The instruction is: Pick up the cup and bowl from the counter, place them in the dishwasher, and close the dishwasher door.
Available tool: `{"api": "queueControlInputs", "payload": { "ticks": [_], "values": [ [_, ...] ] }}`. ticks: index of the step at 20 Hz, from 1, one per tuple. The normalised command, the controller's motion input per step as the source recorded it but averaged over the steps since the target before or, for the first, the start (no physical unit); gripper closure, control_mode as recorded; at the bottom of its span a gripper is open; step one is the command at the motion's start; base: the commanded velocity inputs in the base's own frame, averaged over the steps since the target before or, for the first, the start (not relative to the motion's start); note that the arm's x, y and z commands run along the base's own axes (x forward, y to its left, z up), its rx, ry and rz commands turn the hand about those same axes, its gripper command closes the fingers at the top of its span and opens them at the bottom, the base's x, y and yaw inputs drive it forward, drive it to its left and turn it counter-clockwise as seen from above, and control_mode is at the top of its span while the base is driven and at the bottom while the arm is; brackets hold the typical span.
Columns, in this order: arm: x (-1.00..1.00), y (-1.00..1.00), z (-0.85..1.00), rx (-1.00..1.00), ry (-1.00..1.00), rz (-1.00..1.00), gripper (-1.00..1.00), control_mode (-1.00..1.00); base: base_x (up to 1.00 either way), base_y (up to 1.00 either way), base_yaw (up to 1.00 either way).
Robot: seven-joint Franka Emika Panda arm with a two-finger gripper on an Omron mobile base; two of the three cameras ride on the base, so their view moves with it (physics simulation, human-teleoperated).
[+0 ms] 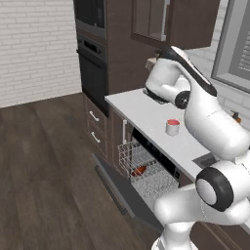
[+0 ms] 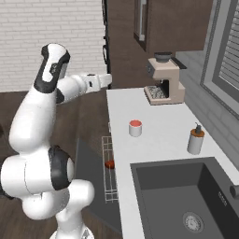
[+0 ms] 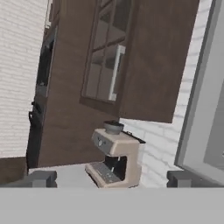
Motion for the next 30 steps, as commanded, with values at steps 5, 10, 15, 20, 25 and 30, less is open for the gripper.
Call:
{"api": "queueControlInputs", "payload": {
  "ticks": [5, 10, 15, 20, 25, 30],
  "values": [
    [-0.60, -0.26, 0.74, -0.86, -0.09, 0.07, -1.00, -1.00, 0.00, 0.00, 0.00],
    [-0.65, 0.23, 0.03, -0.99, 0.00, 0.06, -1.00, -1.00, 0.00, 0.00, 0.00],
    [-0.51, 0.04, 0.00, -1.00, 0.00, 0.00, -1.00, -1.00, 0.00, 0.00, 0.00],
    [-0.16, 0.00, 0.20, -1.00, -0.03, 0.00, -1.00, -1.00, 0.00, 0.00, 0.00],
    [-0.01, -0.17, 0.53, -1.00, -0.01, 0.00, -1.00, -1.00, 0.00, 0.00, 0.00],
    [0.02, -0.13, -0.09, -0.83, 0.53, 0.04, -1.00, -1.00, 0.00, 0.00, 0.00]
  ]
}}
